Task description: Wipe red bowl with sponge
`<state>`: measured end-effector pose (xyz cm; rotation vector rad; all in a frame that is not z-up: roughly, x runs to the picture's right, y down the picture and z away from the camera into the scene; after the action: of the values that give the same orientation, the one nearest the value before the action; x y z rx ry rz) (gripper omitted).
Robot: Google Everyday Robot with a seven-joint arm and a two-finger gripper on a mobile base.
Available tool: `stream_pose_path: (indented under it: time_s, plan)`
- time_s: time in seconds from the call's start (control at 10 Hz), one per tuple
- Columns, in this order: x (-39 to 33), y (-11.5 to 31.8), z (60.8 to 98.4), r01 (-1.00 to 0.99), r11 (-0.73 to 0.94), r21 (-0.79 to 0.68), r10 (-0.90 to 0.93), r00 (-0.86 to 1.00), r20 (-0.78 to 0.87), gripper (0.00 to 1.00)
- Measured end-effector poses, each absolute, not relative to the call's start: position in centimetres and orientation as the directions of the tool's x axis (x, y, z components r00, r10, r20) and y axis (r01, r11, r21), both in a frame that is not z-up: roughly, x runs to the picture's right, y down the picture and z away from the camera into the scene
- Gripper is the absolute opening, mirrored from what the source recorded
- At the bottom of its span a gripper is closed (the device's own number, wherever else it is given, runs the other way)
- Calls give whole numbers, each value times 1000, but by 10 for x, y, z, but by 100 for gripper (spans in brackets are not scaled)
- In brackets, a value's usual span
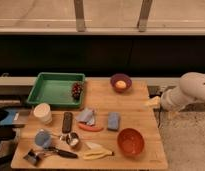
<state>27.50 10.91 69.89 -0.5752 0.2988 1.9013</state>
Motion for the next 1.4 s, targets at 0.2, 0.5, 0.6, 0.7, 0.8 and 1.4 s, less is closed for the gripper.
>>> stream_pose_path:
  time_s: [0.2,0.5,0.6,0.7,0.8,1.4]
  plan:
    - [231,109,692,-942,-312,-120,823,-205,-530,80]
    - [176,139,683,-968,-183,-174,833,-58,-551,80]
    - [158,154,684,-970,-148,-192,824,-14,-566,80]
    - [148,166,683,-972,-119,-204,823,18,-568,80]
    - [141,174,684,-972,-100,-211,821,39,-570,80]
    - [130,168,692,-969,-87,-231,819,62,-570,80]
